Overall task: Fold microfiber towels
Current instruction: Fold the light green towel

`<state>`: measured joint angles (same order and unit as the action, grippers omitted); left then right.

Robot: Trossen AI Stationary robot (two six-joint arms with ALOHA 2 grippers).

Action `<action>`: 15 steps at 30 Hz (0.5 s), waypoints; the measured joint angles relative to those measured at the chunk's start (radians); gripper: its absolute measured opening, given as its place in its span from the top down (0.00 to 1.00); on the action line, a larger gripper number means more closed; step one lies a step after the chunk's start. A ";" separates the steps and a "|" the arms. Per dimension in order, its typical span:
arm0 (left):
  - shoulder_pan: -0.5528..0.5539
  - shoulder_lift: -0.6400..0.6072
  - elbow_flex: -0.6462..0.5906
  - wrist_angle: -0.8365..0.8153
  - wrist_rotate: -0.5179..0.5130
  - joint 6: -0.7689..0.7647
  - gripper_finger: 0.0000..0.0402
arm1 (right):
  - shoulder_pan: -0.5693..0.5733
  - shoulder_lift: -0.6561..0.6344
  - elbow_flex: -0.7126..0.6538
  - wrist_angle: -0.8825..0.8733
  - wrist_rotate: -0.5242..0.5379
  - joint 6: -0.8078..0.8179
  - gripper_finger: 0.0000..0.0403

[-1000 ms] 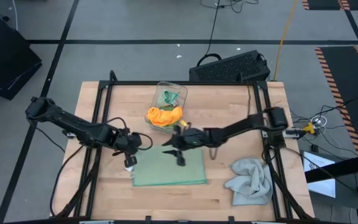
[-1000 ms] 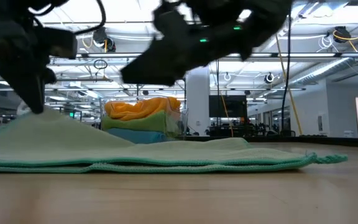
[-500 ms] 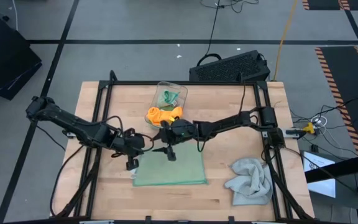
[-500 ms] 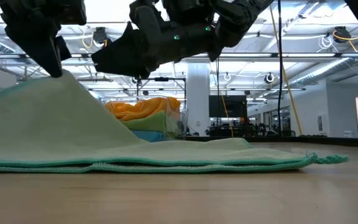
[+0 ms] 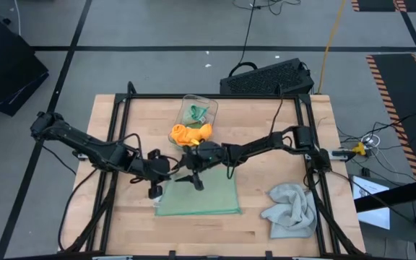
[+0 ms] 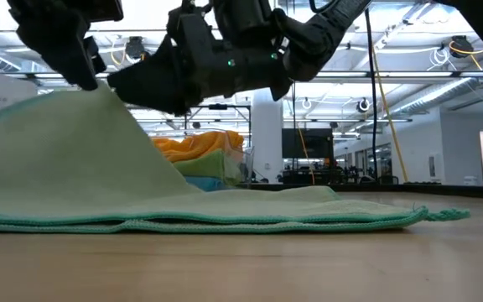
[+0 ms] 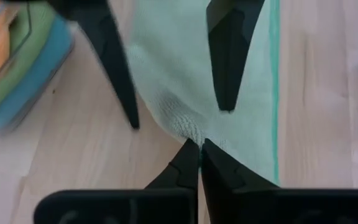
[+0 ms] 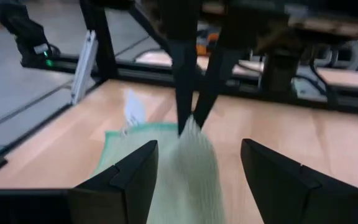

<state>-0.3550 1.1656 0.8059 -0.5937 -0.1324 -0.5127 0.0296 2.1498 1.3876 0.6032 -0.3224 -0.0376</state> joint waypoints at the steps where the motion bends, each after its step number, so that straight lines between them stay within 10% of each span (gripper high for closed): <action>1: 0.000 0.000 0.000 0.016 -0.001 0.013 0.97 | 0.000 0.000 0.001 0.011 -0.019 0.002 0.45; 15: 0.000 0.000 0.000 0.119 -0.008 0.088 0.97 | -0.006 0.006 0.001 0.012 -0.154 0.012 0.76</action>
<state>-0.3553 1.1656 0.8059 -0.4750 -0.1402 -0.4245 0.0236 2.1555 1.3884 0.6156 -0.4761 -0.0255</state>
